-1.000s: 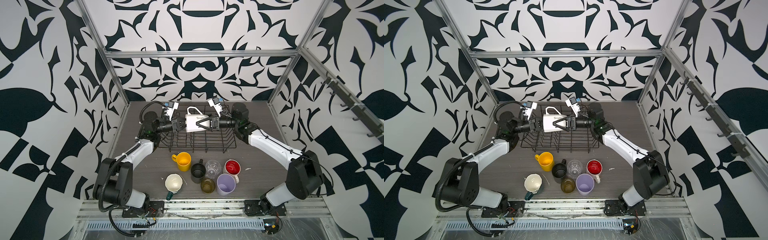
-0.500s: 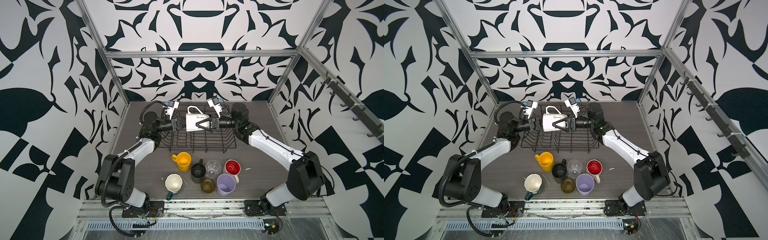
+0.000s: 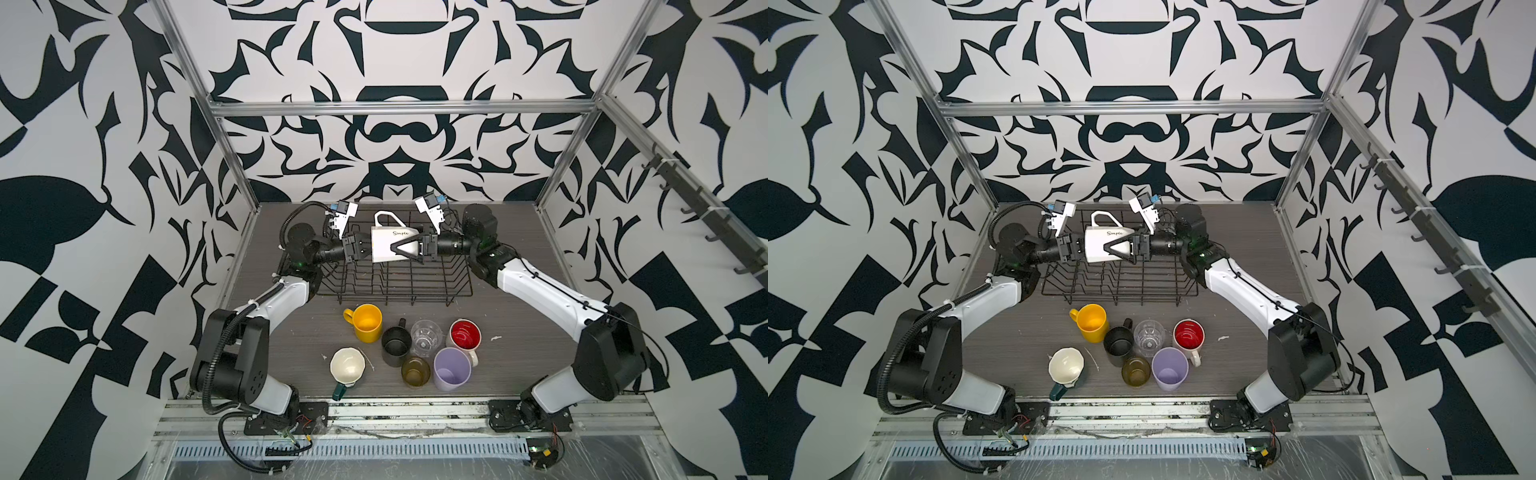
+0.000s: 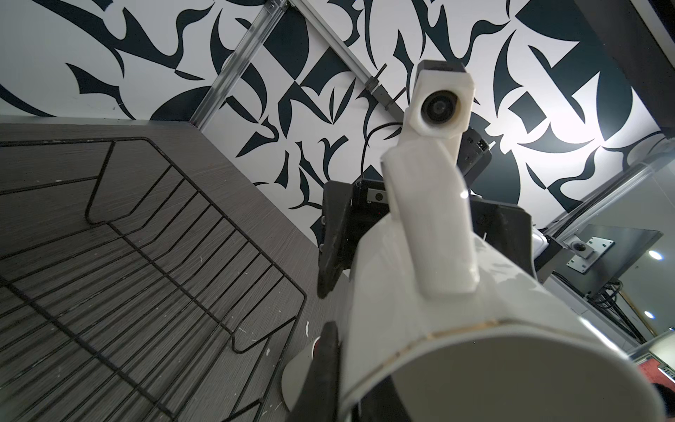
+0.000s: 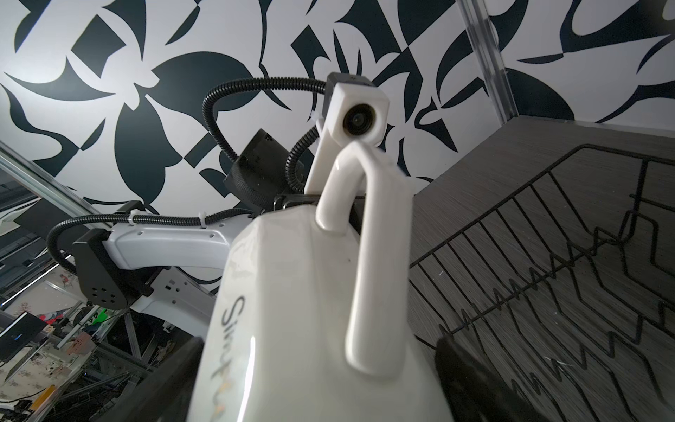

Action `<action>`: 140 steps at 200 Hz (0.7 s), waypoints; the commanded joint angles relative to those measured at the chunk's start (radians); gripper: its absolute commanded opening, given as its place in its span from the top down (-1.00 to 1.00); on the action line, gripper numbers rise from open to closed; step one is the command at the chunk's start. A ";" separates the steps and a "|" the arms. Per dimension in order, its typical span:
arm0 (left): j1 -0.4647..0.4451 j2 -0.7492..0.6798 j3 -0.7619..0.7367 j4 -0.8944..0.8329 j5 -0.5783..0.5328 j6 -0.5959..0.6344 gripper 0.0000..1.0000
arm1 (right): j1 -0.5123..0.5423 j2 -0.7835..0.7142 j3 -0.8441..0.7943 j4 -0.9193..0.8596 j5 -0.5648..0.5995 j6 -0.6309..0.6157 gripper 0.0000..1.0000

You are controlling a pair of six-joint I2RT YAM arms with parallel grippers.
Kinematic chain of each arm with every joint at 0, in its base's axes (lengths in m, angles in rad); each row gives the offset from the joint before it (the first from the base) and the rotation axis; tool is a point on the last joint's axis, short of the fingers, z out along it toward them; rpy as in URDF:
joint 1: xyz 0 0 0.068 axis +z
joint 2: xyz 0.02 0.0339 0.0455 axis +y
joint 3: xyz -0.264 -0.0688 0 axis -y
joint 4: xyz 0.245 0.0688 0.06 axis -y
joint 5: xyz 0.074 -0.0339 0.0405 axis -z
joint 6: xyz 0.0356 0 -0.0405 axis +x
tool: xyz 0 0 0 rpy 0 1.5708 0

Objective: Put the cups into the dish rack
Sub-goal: 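Close the right gripper on the white mug's body beside the left gripper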

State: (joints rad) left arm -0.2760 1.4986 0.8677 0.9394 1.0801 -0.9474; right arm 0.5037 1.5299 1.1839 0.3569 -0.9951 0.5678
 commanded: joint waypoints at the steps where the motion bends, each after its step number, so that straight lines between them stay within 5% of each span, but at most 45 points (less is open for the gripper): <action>1: -0.012 -0.051 0.022 0.118 0.035 -0.020 1.00 | 0.007 -0.012 0.045 0.004 0.054 -0.019 -0.93; 140: -0.013 -0.065 0.040 0.100 0.018 -0.021 1.00 | 0.033 -0.016 0.050 -0.048 0.060 -0.064 0.21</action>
State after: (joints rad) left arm -0.2752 1.4914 0.8677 0.9463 1.1046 -0.9649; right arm 0.5282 1.5299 1.2053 0.3515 -1.0180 0.5255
